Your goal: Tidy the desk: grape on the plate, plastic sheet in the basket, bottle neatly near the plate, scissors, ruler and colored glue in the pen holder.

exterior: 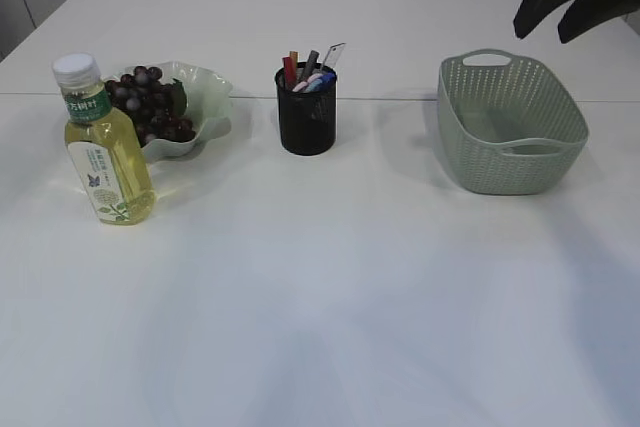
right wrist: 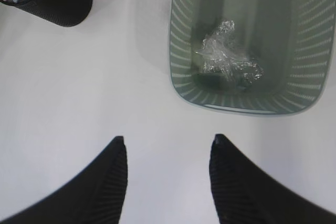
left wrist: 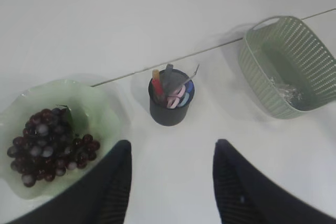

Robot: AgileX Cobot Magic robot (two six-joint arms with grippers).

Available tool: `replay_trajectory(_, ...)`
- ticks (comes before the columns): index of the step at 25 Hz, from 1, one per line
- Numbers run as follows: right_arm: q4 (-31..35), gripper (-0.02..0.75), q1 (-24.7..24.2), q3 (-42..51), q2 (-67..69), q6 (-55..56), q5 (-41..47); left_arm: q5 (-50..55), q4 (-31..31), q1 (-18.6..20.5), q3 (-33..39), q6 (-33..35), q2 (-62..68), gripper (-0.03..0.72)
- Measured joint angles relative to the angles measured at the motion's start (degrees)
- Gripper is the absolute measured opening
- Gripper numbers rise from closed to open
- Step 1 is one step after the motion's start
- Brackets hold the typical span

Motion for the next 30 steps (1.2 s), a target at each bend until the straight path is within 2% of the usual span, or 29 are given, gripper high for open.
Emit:
replay_trajectory(2,0.25,0.405,0.00,0.00,0.00,-0.10,0.00,0.00,0.00,0.00,4.26,0.00,-3.18,0.370)
replay_trajectory(8,0.50,0.405,0.00,0.00,-1.25,-1.03,0.00,0.00,0.13,-0.11,22.94,0.18,-15.73,0.370)
replay_trajectory(13,0.60,0.405,0.00,2.43,-6.08,-3.18,0.00,0.00,0.26,-1.89,37.63,0.27,-28.92,0.369)
replay_trajectory(21,0.71,0.405,3.87,20.26,-25.02,-6.03,-0.54,-6.10,-0.64,-6.94,57.30,-1.51,-49.51,0.369)
replay_trajectory(30,-1.22,0.405,4.97,43.00,-55.34,-6.90,-6.11,-8.18,-2.51,-8.58,70.82,-1.73,-68.69,0.369)
